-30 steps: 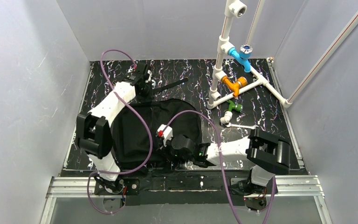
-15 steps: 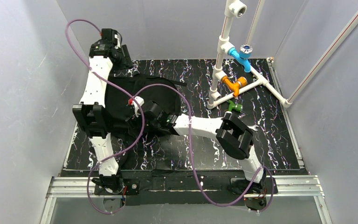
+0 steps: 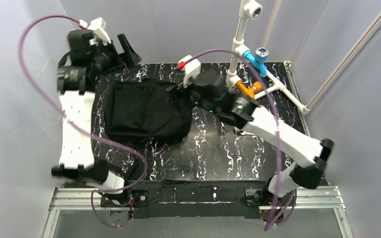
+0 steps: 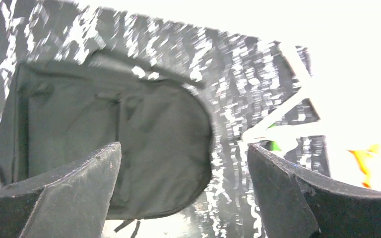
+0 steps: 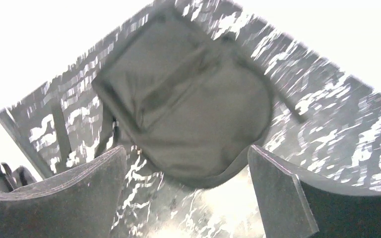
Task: Pack the student bag
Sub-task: Reset both arms
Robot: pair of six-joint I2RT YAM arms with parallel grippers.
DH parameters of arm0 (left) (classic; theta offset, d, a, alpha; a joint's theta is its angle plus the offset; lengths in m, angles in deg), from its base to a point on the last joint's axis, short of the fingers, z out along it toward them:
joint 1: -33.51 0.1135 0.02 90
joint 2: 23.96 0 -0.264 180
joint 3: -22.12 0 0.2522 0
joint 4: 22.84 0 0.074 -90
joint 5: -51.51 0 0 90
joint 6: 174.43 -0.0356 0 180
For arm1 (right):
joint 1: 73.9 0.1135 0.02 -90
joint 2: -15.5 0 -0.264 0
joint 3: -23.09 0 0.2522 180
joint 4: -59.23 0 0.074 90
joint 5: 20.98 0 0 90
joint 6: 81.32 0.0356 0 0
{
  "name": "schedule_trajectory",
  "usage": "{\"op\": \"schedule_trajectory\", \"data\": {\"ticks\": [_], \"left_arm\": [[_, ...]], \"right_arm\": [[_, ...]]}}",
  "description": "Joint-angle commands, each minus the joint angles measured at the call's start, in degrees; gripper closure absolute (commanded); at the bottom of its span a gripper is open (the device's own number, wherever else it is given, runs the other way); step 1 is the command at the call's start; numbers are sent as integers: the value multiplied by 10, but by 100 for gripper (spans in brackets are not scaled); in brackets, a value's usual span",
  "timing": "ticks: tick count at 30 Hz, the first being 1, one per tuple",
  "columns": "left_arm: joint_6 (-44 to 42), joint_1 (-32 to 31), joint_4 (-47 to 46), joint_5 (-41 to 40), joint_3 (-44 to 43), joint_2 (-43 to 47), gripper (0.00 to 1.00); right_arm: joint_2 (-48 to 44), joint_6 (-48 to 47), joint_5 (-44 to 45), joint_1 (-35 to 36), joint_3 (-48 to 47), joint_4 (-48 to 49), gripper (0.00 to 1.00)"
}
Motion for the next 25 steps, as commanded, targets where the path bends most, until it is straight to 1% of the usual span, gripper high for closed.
{"op": "schedule_trajectory", "data": {"ticks": [1,3,5,8,14,21,23,25], "left_arm": [[34,-1,-152,120,61,158,2],[50,-1,-244,124,116,239,2],[60,-1,-340,116,173,300,2],[66,-1,-393,90,215,359,2],[57,-1,-409,49,230,408,2],[34,-1,-394,7,254,421,2],[34,-1,-390,8,256,416,2],[37,-1,-389,18,254,407,2]], "right_arm": [[-93,-50,134,7,-58,-32,2],[-133,-71,178,7,-63,-20,2],[-169,-99,218,7,-53,5,1],[-213,-124,272,7,-37,43,2],[-269,-155,305,7,-26,73,2],[-311,-164,315,7,13,132,2],[-306,-144,337,7,5,126,2],[-282,-134,352,7,-29,89,2]]}}
